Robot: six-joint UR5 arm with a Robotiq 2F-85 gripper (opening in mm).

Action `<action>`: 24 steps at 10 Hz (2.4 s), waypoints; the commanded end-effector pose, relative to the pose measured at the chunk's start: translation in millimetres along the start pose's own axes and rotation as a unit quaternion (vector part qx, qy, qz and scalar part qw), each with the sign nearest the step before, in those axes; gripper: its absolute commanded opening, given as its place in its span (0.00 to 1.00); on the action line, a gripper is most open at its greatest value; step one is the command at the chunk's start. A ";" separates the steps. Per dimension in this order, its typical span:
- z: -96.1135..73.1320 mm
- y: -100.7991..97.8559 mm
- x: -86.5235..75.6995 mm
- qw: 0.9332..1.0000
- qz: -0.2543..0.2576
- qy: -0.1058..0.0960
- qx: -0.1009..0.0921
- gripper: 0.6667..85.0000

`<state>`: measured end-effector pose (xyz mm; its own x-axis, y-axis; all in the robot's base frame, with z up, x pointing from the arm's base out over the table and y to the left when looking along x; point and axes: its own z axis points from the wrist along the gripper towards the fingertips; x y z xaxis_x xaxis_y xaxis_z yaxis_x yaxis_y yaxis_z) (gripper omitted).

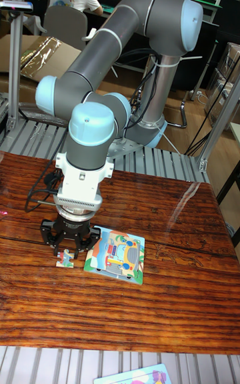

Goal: Assemble one piece of a puzzle

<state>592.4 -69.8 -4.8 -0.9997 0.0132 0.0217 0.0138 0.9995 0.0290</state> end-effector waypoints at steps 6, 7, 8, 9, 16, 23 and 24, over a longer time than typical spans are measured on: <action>-0.9 0.1 0.9 1.000 0.016 0.002 -0.003 0.37; -2.6 1.0 3.4 1.000 0.018 0.006 -0.003 0.34; -7.5 3.9 6.5 1.000 0.020 0.011 -0.009 0.30; -11.8 2.7 8.5 1.000 0.023 0.017 -0.010 0.27; -25.2 1.2 10.0 0.999 0.036 0.026 0.009 0.01; -50.5 45.8 -2.6 0.998 0.055 0.022 0.009 0.01; -51.2 53.7 -4.7 0.998 0.058 0.021 0.008 0.01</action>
<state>593.3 -33.0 41.7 -0.9914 0.1087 0.0723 0.1093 0.9940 0.0040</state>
